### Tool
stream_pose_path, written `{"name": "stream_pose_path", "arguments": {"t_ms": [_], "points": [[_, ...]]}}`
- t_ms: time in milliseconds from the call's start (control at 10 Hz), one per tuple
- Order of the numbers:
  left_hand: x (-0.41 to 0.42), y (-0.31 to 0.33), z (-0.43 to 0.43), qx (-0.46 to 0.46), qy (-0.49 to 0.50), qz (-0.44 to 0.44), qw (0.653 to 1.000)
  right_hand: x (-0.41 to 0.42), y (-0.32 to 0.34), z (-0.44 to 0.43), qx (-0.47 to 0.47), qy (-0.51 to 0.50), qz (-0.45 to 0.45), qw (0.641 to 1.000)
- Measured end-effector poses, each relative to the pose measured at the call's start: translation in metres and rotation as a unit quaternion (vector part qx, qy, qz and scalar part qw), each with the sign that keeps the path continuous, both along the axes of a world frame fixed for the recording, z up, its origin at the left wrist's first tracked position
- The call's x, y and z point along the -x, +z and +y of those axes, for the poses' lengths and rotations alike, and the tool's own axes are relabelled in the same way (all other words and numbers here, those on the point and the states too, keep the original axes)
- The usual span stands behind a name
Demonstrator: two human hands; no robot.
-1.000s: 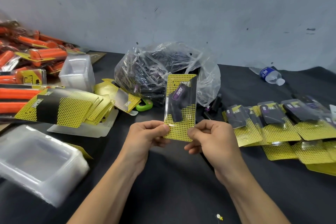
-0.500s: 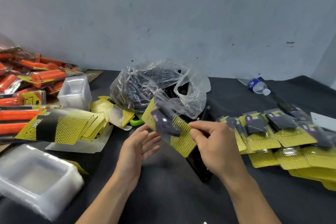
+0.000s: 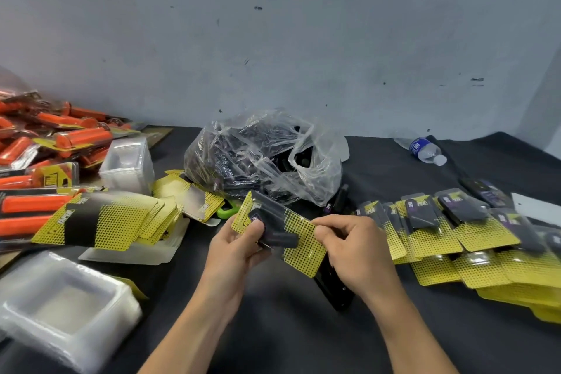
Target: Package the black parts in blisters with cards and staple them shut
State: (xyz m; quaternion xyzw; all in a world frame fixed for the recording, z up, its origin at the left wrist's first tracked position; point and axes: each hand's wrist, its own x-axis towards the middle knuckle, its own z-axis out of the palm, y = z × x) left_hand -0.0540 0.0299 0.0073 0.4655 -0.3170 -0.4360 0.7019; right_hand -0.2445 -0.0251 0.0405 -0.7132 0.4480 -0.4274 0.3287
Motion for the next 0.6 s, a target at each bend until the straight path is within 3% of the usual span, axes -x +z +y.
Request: {"name": "stream_pose_path", "arguments": {"t_ms": [100,200,300,400,500,600], "points": [[0.013,0.014,-0.012,-0.013,0.029,0.022,0.999,0.016,0.005,-0.004,-0.093,0.021,-0.024,0.995],[0.039,0.035,-0.029,-0.026,-0.003,0.024,0.999,0.04,0.007,-0.004,-0.165,-0.043,-0.161,0.972],[0.082,0.056,-0.046,-0.033,-0.078,0.057,0.995,0.073,0.01,-0.001,-0.17,-0.146,-0.259,0.939],[0.117,0.072,-0.055,-0.038,-0.127,0.039,0.99,0.111,0.023,-0.006,-0.145,-0.257,-0.271,0.916],[0.138,0.075,-0.055,-0.052,-0.152,-0.006,0.987,0.144,0.032,-0.01,-0.142,-0.313,-0.169,0.924],[0.146,0.068,-0.047,-0.08,-0.13,-0.02,0.988,0.161,0.034,0.0,-0.095,-0.375,0.085,0.918]]}}
